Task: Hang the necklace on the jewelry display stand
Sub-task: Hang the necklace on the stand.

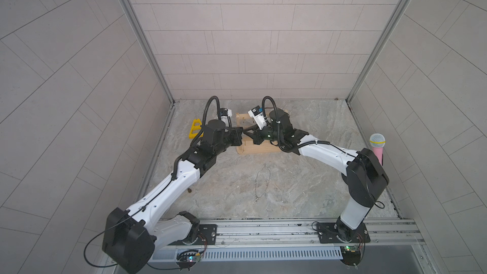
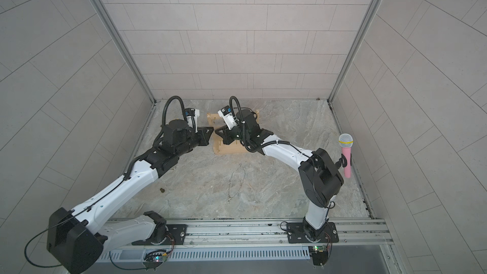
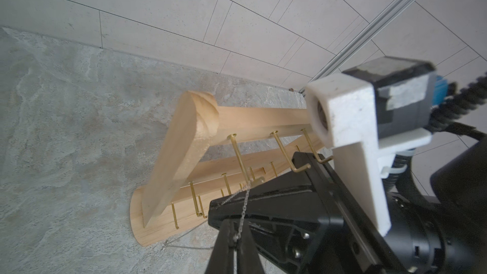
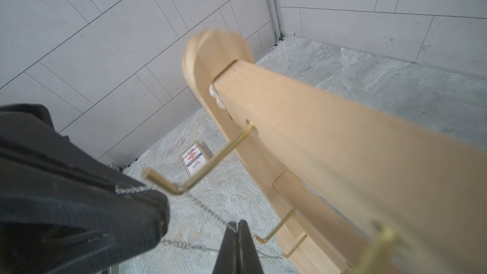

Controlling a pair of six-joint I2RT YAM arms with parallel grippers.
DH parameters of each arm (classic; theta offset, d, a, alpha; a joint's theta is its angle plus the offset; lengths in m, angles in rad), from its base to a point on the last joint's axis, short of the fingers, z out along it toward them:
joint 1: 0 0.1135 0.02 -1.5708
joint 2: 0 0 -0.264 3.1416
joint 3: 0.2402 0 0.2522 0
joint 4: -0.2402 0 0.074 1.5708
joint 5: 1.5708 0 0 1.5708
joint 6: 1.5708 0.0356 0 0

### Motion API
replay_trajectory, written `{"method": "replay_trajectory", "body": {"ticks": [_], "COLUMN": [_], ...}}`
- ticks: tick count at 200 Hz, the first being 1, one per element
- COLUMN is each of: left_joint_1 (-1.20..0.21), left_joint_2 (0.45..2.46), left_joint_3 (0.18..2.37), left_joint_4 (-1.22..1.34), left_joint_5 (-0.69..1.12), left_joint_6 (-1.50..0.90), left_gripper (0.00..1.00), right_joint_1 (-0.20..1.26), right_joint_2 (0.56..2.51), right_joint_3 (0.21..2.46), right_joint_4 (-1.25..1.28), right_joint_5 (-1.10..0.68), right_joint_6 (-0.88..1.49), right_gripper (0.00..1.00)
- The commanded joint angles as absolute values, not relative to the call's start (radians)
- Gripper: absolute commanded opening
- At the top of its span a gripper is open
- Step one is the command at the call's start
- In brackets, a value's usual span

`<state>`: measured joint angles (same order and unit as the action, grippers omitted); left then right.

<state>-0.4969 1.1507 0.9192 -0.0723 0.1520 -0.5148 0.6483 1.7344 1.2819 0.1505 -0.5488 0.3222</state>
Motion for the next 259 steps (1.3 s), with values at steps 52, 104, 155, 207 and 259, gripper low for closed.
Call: {"method": "replay_trajectory", "body": {"ticks": [52, 104, 155, 207, 259], "left_joint_1": [-0.489, -0.489, -0.489, -0.490, -0.490], "left_joint_2": [1.185, 1.217, 1.232, 1.243, 1.249], "left_joint_3": [0.943, 0.962, 0.967, 0.973, 0.974], "left_joint_4": [-0.097, -0.097, -0.103, -0.098, -0.103], "left_joint_5": [0.103, 0.074, 0.041, 0.031, 0.020], "left_joint_6": [-0.466, -0.456, -0.451, -0.451, -0.453], "left_gripper": [0.00, 0.00, 0.00, 0.00, 0.00], "right_joint_1": [0.658, 0.658, 0.659, 0.660, 0.658], "right_joint_2": [1.670, 1.689, 1.698, 1.700, 1.700], "right_joint_3": [1.255, 1.264, 1.264, 1.261, 1.258], "right_joint_4": [0.104, 0.098, 0.108, 0.115, 0.117], "right_joint_5": [-0.516, -0.487, -0.461, -0.450, -0.430], "right_joint_6": [0.292, 0.287, 0.293, 0.300, 0.301], "right_gripper": [0.01, 0.02, 0.02, 0.03, 0.03]}}
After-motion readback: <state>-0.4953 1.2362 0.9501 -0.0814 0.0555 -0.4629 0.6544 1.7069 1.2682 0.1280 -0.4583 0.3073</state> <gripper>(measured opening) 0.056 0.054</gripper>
